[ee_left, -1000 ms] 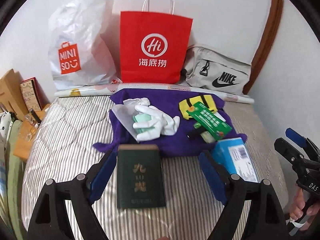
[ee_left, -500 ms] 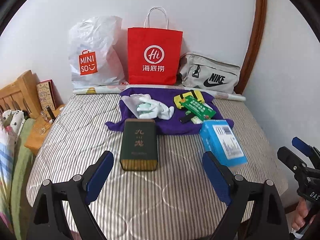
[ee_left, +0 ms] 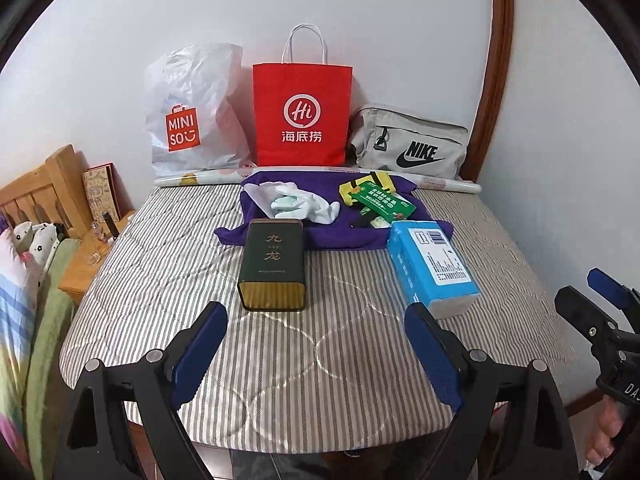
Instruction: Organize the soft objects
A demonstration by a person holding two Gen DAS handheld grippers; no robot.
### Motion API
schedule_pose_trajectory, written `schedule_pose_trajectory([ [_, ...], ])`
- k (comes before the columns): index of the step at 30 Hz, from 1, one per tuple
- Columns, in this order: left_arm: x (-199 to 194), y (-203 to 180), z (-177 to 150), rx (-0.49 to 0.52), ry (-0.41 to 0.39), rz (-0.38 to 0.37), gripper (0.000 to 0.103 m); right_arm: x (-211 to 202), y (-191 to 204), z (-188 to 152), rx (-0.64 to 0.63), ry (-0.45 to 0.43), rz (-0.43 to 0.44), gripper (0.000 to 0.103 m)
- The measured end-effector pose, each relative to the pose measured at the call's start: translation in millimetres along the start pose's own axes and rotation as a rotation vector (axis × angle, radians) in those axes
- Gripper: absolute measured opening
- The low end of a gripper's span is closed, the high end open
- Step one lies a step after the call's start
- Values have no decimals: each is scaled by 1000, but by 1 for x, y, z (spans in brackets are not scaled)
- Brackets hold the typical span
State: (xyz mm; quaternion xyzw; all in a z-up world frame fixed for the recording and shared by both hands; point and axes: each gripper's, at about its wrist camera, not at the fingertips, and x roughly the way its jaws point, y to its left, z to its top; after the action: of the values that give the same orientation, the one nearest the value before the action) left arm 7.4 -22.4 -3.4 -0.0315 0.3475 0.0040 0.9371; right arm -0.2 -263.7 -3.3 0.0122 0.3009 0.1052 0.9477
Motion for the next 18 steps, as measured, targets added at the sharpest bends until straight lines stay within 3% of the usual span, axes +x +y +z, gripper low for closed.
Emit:
schedule_pose_trajectory([
  [18, -16, -3, -6, 3, -24, -5, 90, -11, 6, -4, -4, -7, 2, 98],
])
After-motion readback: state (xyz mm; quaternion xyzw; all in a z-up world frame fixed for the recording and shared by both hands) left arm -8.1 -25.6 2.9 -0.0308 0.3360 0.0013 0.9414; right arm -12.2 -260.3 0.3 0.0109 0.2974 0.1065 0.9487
